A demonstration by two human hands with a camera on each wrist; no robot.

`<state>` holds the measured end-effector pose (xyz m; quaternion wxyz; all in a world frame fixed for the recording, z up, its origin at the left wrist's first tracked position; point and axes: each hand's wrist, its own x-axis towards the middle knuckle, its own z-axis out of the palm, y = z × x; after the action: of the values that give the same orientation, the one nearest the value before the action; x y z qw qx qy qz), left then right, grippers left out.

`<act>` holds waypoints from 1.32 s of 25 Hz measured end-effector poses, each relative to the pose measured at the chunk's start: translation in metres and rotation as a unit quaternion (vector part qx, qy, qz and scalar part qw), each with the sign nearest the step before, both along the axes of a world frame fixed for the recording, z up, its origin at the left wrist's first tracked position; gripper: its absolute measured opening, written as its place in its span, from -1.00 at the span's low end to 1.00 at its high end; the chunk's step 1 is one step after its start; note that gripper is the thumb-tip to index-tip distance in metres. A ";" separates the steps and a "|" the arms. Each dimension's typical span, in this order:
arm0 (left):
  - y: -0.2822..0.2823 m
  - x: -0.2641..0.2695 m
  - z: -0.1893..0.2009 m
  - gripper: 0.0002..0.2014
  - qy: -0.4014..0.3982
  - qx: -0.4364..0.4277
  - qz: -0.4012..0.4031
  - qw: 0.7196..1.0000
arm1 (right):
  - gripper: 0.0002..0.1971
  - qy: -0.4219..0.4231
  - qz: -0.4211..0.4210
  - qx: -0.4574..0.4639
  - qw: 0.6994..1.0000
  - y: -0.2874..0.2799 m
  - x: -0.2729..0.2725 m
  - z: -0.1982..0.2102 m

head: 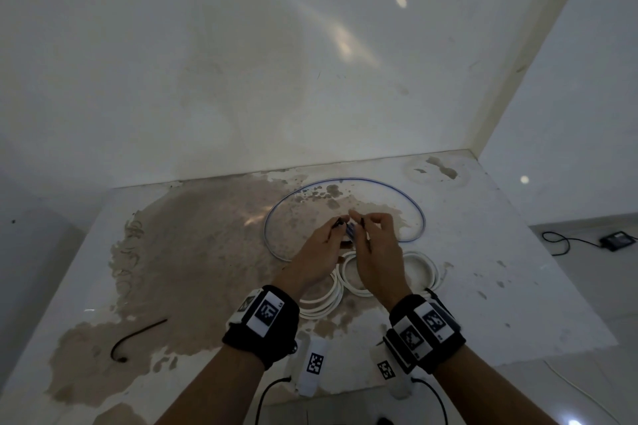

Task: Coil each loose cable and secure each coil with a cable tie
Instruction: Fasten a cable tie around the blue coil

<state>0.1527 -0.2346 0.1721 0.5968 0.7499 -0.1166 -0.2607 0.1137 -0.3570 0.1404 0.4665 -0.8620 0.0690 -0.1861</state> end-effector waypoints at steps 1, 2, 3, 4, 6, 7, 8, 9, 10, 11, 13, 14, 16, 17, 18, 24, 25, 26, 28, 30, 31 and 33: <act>0.000 0.001 -0.001 -0.61 -0.001 -0.007 0.003 1.000 | -0.66 -0.002 0.029 0.019 0.999 0.000 -0.001 0.001; 0.000 0.001 0.000 -0.63 0.008 -0.017 0.015 1.000 | -0.66 -0.001 0.051 0.046 0.998 -0.001 -0.001 0.001; 0.000 0.001 0.002 -0.65 0.029 -0.033 0.037 0.998 | -0.66 0.000 0.067 0.071 0.995 -0.003 -0.001 0.001; -0.001 0.000 0.003 -0.67 0.057 -0.054 0.057 0.995 | -0.65 -0.003 0.080 0.087 0.993 -0.004 -0.003 0.001; -0.001 0.001 0.002 -0.64 0.100 -0.082 0.076 0.989 | -0.63 -0.013 0.086 0.097 0.991 -0.003 -0.004 0.001; -0.002 0.000 -0.001 -0.63 0.111 -0.083 0.071 0.988 | -0.64 -0.014 0.080 0.096 0.992 -0.002 -0.004 0.002; -0.001 -0.001 -0.002 -0.63 0.109 -0.071 0.059 0.990 | -0.65 -0.011 0.072 0.095 0.993 -0.002 -0.003 0.002; 0.000 -0.001 -0.003 -0.63 0.091 -0.043 0.039 0.994 | -0.65 -0.003 0.068 0.093 0.993 -0.001 -0.002 0.003; 0.002 -0.001 -0.004 -0.63 0.048 0.003 0.013 0.999 | -0.64 0.007 0.069 0.091 0.993 -0.001 -0.001 0.003; 0.004 0.000 -0.005 -0.63 -0.006 0.055 -0.009 0.998 | -0.63 0.019 0.074 0.093 0.993 -0.001 0.000 0.003; 0.007 0.002 -0.006 -0.64 -0.111 0.127 -0.015 0.986 | -0.62 0.032 0.082 0.116 0.989 -0.003 0.002 0.002; 0.009 0.002 -0.008 -0.64 -0.148 0.137 -0.005 0.980 | -0.62 0.030 0.080 0.126 0.988 -0.004 0.002 0.002; 0.012 0.003 -0.011 -0.67 -0.183 0.110 0.032 0.977 | -0.63 0.018 0.070 0.123 0.990 -0.008 0.004 0.001; 0.014 0.004 -0.013 -0.69 -0.188 0.090 0.050 0.977 | -0.64 0.015 0.066 0.122 0.990 -0.010 0.004 0.000; 0.014 0.005 -0.014 -0.71 -0.188 0.074 0.064 0.977 | -0.65 0.015 0.063 0.125 0.990 -0.012 0.005 0.000; 0.016 0.009 -0.013 -0.80 -0.071 -0.068 0.136 0.986 | -0.66 -0.006 0.074 0.108 0.991 -0.017 0.010 0.007; 0.016 0.008 -0.012 -0.80 -0.064 -0.085 0.149 0.983 | -0.66 -0.012 0.075 0.112 0.991 -0.017 0.010 0.010; 0.016 0.008 -0.011 -0.80 -0.058 -0.100 0.159 0.980 | -0.66 -0.018 0.069 0.124 0.990 -0.017 0.010 0.013; 0.015 0.008 -0.008 -0.80 -0.049 -0.119 0.172 0.977 | -0.75 -0.030 0.055 0.157 0.986 -0.017 0.011 0.018; 0.015 0.009 -0.007 -0.79 -0.049 -0.130 0.174 0.975 | -0.91 -0.047 0.054 0.141 0.987 -0.018 0.013 0.020; 0.015 0.009 -0.006 -0.80 -0.051 -0.135 0.170 0.975 | -0.95 -0.053 0.059 0.128 0.989 -0.019 0.013 0.019; 0.016 0.012 -0.006 -0.80 -0.055 -0.141 0.158 0.976 | -0.95 -0.061 0.062 0.112 0.990 -0.018 0.013 0.018</act>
<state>0.1642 -0.2189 0.1664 0.7231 0.6800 -0.0649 -0.1024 0.1272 -0.3753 0.1588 0.5740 -0.7941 0.0073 -0.1996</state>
